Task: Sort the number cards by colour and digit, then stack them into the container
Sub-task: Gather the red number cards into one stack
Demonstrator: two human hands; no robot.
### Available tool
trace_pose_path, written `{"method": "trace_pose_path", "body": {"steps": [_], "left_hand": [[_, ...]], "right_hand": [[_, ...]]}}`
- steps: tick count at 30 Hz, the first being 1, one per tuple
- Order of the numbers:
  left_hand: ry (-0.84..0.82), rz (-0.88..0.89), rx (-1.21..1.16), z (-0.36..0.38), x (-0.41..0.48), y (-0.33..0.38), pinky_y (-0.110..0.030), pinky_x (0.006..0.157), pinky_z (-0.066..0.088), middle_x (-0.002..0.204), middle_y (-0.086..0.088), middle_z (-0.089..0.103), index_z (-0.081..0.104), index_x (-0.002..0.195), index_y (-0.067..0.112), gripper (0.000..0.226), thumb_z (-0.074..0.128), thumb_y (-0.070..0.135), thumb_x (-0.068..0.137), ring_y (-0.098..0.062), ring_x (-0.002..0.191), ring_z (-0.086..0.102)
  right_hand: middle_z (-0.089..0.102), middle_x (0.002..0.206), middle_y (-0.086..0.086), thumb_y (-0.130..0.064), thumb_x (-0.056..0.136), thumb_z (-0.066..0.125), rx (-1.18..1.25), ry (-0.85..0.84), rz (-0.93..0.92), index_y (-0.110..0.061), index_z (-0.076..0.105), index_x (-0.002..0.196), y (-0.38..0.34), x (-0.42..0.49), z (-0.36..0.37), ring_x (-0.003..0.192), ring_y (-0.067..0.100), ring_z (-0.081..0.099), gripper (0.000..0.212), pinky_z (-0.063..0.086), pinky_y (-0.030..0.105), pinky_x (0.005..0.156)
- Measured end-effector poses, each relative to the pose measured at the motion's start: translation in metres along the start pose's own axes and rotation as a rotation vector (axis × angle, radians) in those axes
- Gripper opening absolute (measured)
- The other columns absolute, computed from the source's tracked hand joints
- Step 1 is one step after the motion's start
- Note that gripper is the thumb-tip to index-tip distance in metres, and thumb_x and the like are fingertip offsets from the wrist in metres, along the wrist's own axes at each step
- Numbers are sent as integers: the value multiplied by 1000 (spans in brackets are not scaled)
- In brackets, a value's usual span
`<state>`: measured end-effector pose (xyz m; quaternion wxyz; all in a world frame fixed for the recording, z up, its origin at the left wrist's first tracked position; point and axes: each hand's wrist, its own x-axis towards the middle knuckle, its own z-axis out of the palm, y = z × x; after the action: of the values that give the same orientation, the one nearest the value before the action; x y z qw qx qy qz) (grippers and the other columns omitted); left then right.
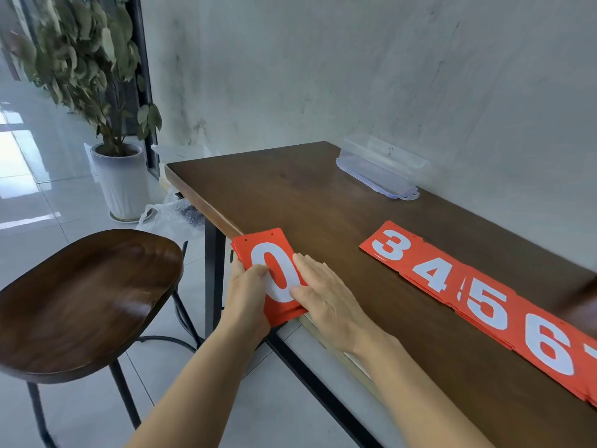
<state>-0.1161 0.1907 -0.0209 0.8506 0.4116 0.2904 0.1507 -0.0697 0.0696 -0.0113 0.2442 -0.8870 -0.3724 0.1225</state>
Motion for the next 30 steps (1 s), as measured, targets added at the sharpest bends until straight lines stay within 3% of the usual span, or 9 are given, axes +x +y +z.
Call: {"method": "trace_pose_path", "body": {"steps": [3, 6, 11, 13, 16, 19, 23, 26, 30], "left_hand": [[-42, 33, 46, -3, 0, 0, -36, 60, 57, 106, -2, 65, 46, 135, 26, 40, 45, 10, 99, -27, 90, 65], [-80, 41, 54, -7, 1, -1, -39, 67, 58, 108, 1, 65, 46, 137, 27, 42, 48, 10, 99, -26, 93, 65], [-61, 75, 29, -11, -3, -4, -34, 59, 56, 103, 3, 68, 53, 125, 25, 33, 51, 6, 98, -24, 90, 67], [-62, 80, 18, -13, -5, -5, -39, 65, 59, 109, 1, 68, 53, 129, 25, 35, 52, 9, 98, -28, 94, 67], [-53, 89, 10, -15, -7, -8, -51, 81, 57, 116, 0, 67, 51, 135, 27, 40, 54, 12, 98, -31, 100, 67], [-58, 105, -3, -17, -10, -7, -54, 84, 55, 118, 0, 66, 50, 136, 28, 41, 54, 12, 98, -32, 101, 66], [-63, 98, -15, -20, -13, -6, -42, 67, 58, 109, 4, 66, 51, 127, 29, 35, 50, 9, 99, -28, 94, 67], [-79, 89, -16, -26, -13, -7, -32, 51, 55, 113, 4, 65, 50, 133, 27, 39, 50, 8, 99, -25, 94, 65], [-99, 45, -47, -28, -10, -6, -32, 50, 56, 118, 0, 66, 50, 137, 24, 42, 49, 5, 99, -26, 96, 66]], "right_hand": [[13, 161, -10, -51, 93, 19, -111, 55, -5, -25, 16, 154, 8, -9, -12, 143, -6, 4, 66, -1, 20, 116], [18, 160, -5, -50, 102, 26, -285, 149, 146, -24, 23, 153, 32, -12, -32, 147, 11, 13, 57, 10, 31, 119], [9, 162, 6, -58, 98, 22, -477, 164, 410, -17, 12, 154, 72, 3, -57, 149, 25, 7, 70, 10, 41, 120], [10, 162, 9, -60, 98, 19, -463, 152, 433, -14, 11, 154, 79, 11, -57, 149, 26, 7, 73, 8, 41, 120], [12, 162, 9, -60, 98, 16, -435, 151, 402, -11, 11, 154, 77, 17, -49, 149, 24, 9, 75, 9, 41, 121], [10, 162, 5, -58, 99, 17, -404, 135, 299, -14, 12, 154, 64, 10, -40, 149, 20, 5, 71, 8, 39, 122], [4, 163, -3, -57, 100, 18, -387, 91, 157, -20, 9, 155, 47, -19, -32, 149, 12, -1, 67, -2, 28, 117], [4, 162, -10, -53, 101, 22, -380, 87, 79, -25, 12, 155, 40, -44, -27, 148, 7, -1, 61, -8, 20, 109], [7, 161, -15, -56, 99, 21, -397, 103, -17, -28, 15, 154, 37, -73, -18, 146, -2, -1, 62, -11, 12, 109]]}}
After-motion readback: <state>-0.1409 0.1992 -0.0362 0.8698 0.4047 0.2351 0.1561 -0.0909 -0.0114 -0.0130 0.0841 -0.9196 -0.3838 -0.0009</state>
